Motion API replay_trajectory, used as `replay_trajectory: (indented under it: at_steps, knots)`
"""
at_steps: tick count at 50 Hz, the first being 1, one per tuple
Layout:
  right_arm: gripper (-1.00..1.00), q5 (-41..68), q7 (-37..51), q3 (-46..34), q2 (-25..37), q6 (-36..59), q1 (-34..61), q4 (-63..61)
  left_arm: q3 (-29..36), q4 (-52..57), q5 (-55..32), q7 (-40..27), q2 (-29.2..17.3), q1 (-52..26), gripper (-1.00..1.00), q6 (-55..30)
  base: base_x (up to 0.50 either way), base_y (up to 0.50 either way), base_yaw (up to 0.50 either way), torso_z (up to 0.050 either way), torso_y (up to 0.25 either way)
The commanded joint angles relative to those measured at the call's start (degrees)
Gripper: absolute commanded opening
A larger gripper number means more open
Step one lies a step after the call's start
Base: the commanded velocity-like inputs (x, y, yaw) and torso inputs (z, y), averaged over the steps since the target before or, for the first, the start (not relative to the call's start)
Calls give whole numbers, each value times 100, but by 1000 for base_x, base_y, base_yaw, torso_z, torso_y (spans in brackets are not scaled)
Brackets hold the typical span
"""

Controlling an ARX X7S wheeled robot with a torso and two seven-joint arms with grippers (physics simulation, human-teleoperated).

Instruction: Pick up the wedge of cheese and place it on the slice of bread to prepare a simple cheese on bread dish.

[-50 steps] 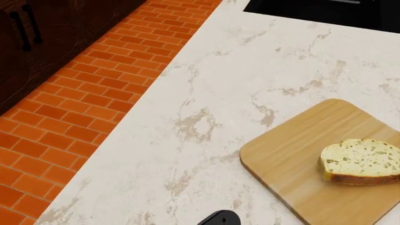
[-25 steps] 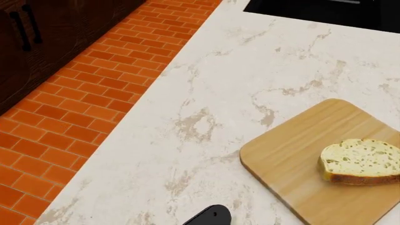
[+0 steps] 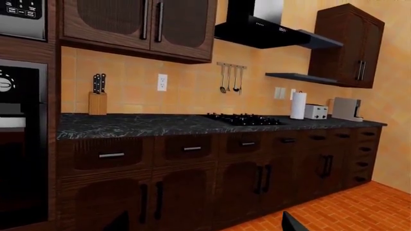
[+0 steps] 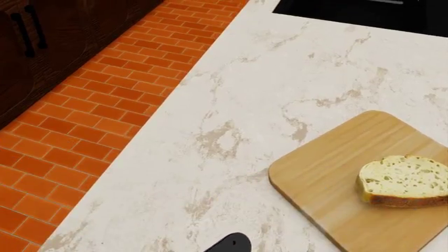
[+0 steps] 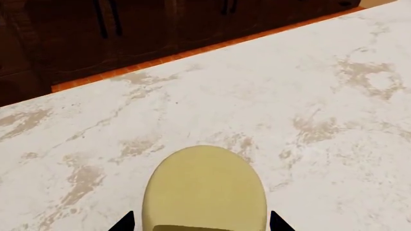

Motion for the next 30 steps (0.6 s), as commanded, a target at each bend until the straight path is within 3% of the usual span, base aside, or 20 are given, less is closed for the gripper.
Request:
replay_trajectory:
  at_steps: [1, 2, 15, 18, 30]
  knots:
    - [100, -70, 37, 42, 5, 23, -84, 69, 15, 2, -5, -27, -20, 25, 100, 43, 0, 0, 0, 0, 0]
    - [-100, -109, 102, 57, 23, 20, -68, 24, 17, 0, -15, -37, -24, 20, 100, 36, 0, 0, 0, 0, 0]
    - [-100, -524, 714, 122, 393, 234, 505, -693, 56, -38, -75, -76, -70, 22, 100, 20, 0, 0, 0, 0, 0]
    - [-100, -340, 506, 175, 945, 168, 1083, -973, 67, -53, -84, -89, -78, 18, 100, 17, 0, 0, 0, 0, 0]
    - [-100, 1092, -193, 424, 2185, 398, 3005, -934, 49, -31, -120, -129, -78, 43, 100, 58, 0, 0, 0, 0, 0]
